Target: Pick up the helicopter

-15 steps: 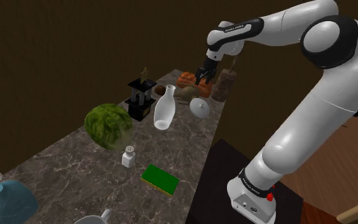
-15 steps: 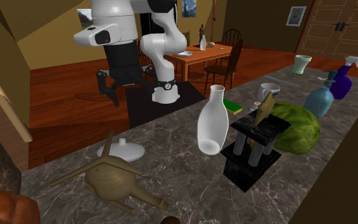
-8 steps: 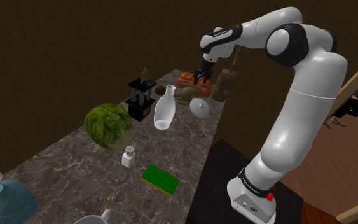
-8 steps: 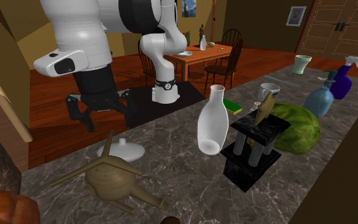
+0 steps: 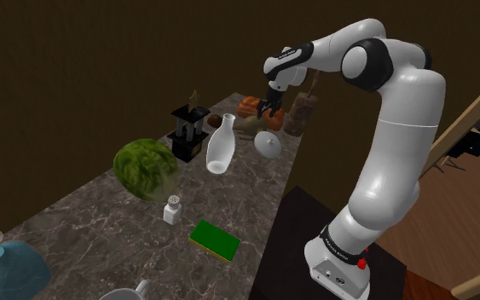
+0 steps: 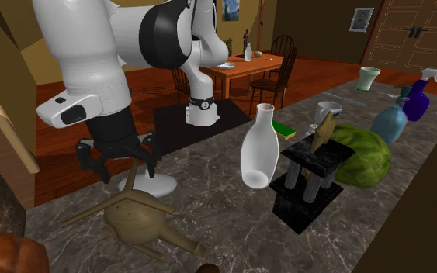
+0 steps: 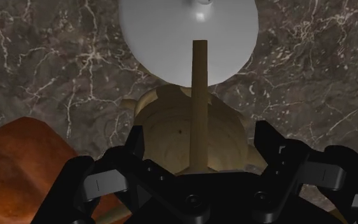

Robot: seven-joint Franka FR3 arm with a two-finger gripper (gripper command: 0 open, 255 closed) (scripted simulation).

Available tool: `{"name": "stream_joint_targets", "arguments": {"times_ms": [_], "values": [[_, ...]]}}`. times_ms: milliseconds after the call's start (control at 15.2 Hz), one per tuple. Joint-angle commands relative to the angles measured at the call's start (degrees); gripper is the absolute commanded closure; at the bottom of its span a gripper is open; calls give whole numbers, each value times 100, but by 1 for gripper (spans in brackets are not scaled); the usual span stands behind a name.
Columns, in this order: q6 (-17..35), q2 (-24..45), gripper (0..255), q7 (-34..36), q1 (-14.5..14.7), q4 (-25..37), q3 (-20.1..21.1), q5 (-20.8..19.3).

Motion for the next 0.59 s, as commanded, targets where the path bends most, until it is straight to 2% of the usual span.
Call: {"name": "stream_joint_targets", "arguments": {"times_ms": [0,66,132,528], "values": [[87,52,0,-18,-6,-36,13,27],[86,53,0,-18,-6,-35,13,27],[86,55,255,-18,-6,-32,13,28],[86,58,255,-19,-8,-29,13,29]]}}
